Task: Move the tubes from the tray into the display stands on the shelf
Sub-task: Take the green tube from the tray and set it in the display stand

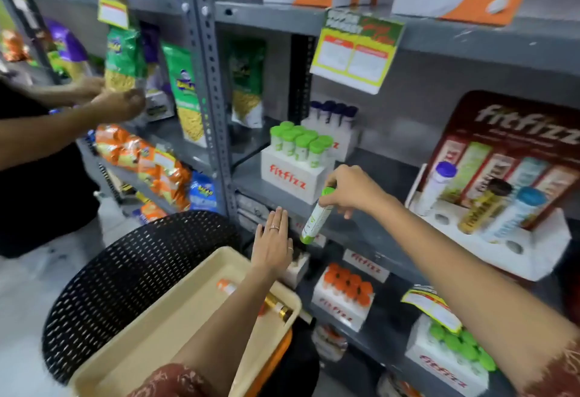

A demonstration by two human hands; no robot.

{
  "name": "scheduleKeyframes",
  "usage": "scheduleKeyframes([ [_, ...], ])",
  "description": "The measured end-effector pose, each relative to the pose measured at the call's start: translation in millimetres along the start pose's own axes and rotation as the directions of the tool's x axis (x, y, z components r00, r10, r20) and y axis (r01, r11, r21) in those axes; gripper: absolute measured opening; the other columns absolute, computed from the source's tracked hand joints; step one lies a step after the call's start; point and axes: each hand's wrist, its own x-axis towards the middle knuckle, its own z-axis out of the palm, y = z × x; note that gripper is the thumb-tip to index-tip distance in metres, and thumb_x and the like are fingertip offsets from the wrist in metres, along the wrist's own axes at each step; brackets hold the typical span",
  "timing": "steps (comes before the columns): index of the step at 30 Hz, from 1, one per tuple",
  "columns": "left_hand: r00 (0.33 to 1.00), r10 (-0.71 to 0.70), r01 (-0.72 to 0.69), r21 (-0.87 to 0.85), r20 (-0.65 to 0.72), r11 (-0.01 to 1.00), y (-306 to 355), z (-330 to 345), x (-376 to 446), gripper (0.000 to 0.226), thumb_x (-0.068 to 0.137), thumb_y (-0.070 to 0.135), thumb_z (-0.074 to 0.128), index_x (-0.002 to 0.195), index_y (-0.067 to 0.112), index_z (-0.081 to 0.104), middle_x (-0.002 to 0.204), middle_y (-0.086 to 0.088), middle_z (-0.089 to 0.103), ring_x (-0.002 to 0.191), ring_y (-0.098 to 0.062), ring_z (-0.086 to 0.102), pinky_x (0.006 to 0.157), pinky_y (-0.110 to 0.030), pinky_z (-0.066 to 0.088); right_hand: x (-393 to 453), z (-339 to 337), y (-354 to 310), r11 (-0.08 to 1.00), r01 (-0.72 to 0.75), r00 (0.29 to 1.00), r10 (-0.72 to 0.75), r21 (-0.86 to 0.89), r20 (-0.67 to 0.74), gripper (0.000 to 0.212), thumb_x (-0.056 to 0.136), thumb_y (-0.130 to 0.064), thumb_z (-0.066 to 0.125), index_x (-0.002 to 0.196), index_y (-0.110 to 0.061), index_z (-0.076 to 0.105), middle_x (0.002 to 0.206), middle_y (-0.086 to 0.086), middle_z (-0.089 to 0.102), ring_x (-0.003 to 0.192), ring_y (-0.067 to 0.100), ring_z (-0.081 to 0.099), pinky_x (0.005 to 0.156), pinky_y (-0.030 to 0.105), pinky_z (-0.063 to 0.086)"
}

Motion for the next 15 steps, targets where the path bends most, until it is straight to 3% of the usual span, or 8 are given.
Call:
scheduleKeyframes([
  [3,0.995,0.104,-0.104,0.0,-0.012,0.995,34.8,-1.2,15.8,0.06,0.1,0.025,0.032,0.149,0.007,0.003,0.16,-0.008,0.004,0.147,-0.02,0.002,0.12,-0.042,0.01,-18.9,-37.6,12.4,1.0,-0.028,0.998,0.027,-0.01,-0.047,0.012,0.07,-0.011,0.069,0.076,0.0,0.068,0.074,0.024,0.07,0.055,0.031,0.07,0.054,0.038,0.061],
  [6,0.984,0.179,-0.179,-0.019,0.0,0.984,70.3,0.1,32.4,0.059,0.101,0.03,0.031,0.149,0.008,0.004,0.16,-0.007,0.004,0.147,-0.02,0.002,0.119,-0.044,0.009,-37.3,-69.5,26.6,0.995,-0.095,0.994,0.094,-0.013,-0.059,0.008,0.073,-0.006,0.069,0.08,-0.002,0.068,0.075,0.021,0.072,0.061,0.032,0.072,0.056,0.037,0.062],
  [11,0.955,0.276,-0.275,-0.024,0.106,0.961,122.4,13.4,49.5,0.068,0.099,0.044,0.031,0.149,0.006,0.004,0.16,-0.008,0.002,0.147,-0.021,0.0,0.118,-0.048,0.006,-66.6,-111.4,53.7,0.981,-0.193,0.977,0.193,0.011,-0.091,0.015,0.069,0.003,0.065,0.082,-0.003,0.068,0.067,0.016,0.07,0.05,0.028,0.069,0.039,0.022,0.054],
  [15,0.93,0.286,-0.285,-0.038,0.23,0.958,147.3,30.0,56.3,0.081,0.094,0.058,0.03,0.149,0.007,0.001,0.16,-0.007,-0.002,0.147,-0.02,-0.003,0.116,-0.052,-0.001,-82.1,-135.9,69.2,0.968,-0.251,0.959,0.246,-0.014,-0.143,0.021,0.068,0.006,0.063,0.085,-0.004,0.071,0.058,0.01,0.064,0.041,0.021,0.063,0.034,0.019,0.052],
])
